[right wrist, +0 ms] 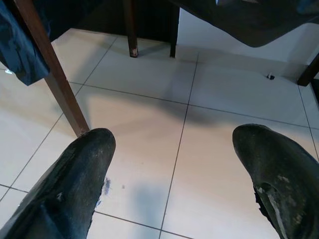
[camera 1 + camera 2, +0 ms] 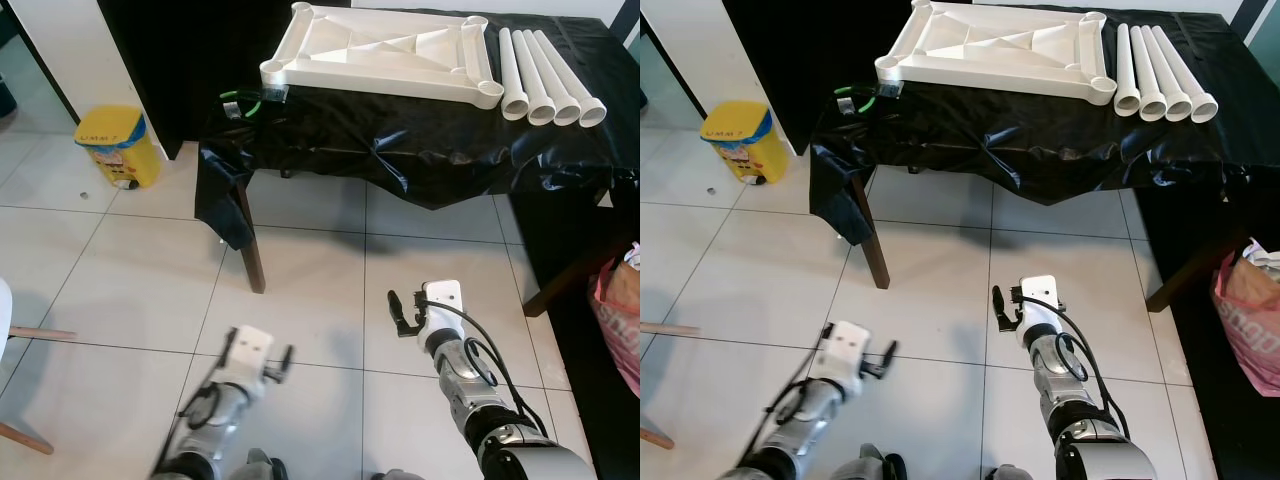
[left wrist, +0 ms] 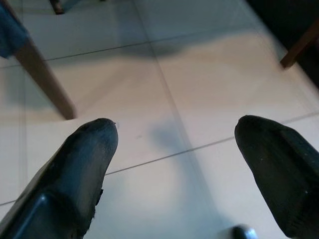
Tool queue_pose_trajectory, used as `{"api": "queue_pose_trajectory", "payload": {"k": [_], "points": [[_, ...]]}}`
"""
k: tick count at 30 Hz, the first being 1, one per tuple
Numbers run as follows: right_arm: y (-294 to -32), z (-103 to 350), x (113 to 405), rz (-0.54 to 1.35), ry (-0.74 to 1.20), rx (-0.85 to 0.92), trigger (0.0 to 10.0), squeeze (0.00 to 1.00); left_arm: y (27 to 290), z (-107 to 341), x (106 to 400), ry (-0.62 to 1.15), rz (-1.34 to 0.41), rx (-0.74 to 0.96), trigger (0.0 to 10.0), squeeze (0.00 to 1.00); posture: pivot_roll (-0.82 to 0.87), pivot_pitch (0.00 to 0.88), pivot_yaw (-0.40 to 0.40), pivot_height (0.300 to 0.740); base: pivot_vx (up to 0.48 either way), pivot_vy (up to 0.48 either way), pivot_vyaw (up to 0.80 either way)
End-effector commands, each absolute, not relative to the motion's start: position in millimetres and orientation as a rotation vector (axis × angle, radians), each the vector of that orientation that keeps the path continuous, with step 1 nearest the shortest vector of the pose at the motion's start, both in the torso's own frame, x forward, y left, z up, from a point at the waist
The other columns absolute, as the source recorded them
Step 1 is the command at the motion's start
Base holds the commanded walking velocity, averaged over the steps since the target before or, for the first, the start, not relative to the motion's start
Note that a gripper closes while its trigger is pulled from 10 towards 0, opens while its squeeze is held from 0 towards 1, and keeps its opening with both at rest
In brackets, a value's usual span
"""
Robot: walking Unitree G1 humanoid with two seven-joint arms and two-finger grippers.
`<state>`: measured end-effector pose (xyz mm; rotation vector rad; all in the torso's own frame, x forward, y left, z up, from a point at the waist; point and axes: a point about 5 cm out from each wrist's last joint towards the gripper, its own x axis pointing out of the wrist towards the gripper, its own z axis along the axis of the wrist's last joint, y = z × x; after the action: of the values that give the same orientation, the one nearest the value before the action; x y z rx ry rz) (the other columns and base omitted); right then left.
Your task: Building children table
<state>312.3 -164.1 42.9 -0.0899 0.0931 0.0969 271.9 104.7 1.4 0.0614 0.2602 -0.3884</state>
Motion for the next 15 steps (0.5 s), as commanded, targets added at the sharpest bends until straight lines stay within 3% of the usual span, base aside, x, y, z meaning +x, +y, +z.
{"api": "queue_pose_trajectory", "payload": {"k": [1, 6, 15], "points": [[-166, 38, 308, 0.086, 0.107, -0.075, 10.0, 0.0, 109, 2, 276, 0.281, -0.331, -0.012, 10.0, 0.0, 0.0, 0.149, 0.031, 0.74, 0.0, 0.0, 0.0], [-167, 38, 308, 0.072, 0.102, -0.071, 10.0, 0.0, 100, 26, 301, 0.221, -0.243, -0.128, 10.0, 0.0, -0.01, 0.146, 0.033, 0.74, 0.0, 0.0, 0.0], [-173, 39, 307, 0.05, 0.103, -0.07, 10.0, 0.0, 113, 54, 334, 0.191, 0.003, -0.197, 10.0, 0.0, -0.02, 0.138, 0.032, 0.74, 0.0, 0.0, 0.0]]}}
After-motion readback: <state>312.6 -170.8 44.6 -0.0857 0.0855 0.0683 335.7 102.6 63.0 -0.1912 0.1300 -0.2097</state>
